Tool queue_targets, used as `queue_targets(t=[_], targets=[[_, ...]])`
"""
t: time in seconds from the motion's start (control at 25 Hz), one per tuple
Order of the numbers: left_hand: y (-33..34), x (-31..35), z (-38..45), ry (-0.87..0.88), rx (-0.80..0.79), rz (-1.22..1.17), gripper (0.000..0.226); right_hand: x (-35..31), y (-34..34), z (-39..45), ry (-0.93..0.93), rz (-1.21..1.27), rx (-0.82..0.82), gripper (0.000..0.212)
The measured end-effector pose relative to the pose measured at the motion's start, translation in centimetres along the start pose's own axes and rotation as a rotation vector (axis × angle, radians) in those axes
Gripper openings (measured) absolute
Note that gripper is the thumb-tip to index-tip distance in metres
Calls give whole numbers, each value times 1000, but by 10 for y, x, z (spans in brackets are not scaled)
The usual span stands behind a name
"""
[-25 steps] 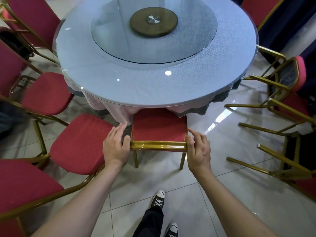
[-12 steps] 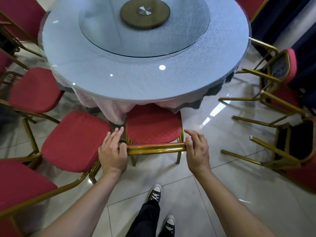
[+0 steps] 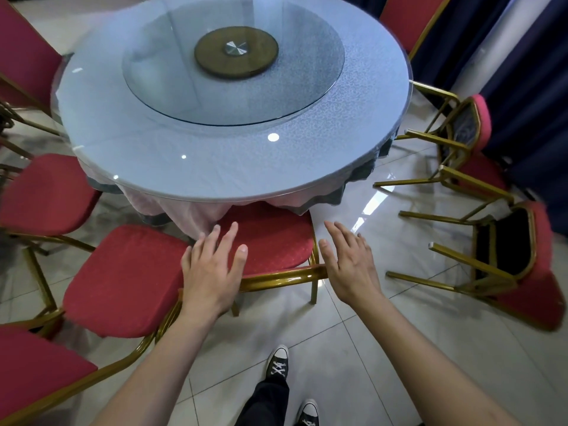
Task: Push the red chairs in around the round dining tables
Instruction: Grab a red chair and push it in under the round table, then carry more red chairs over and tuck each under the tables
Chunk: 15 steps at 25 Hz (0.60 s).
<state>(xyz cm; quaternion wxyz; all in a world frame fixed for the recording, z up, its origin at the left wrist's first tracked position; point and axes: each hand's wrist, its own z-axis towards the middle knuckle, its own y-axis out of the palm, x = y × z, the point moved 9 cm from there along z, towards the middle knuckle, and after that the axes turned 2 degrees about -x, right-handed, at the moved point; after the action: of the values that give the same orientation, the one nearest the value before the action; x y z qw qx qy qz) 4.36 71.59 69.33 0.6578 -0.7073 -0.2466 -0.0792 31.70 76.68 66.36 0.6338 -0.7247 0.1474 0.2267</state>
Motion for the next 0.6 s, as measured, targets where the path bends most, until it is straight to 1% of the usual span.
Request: queue_targets(t=[0.08,0.2,0.28,0.44,0.6], targets=[[-6,31,7,55,-2,19,67,0,-15,5,18,10,41,68],[-4,68,14,101,-66,4,67,12,-41,7,82,60,79,68],[1,93,14,152,-106,-19,67,25,-60,2,124,44,110,66],[14,161,19,309,-156,-34,67,61,-112,-20,227,46,210,69],[35,244,12,480,-226,-51,72,110,-166,-58,335,73,310,69]])
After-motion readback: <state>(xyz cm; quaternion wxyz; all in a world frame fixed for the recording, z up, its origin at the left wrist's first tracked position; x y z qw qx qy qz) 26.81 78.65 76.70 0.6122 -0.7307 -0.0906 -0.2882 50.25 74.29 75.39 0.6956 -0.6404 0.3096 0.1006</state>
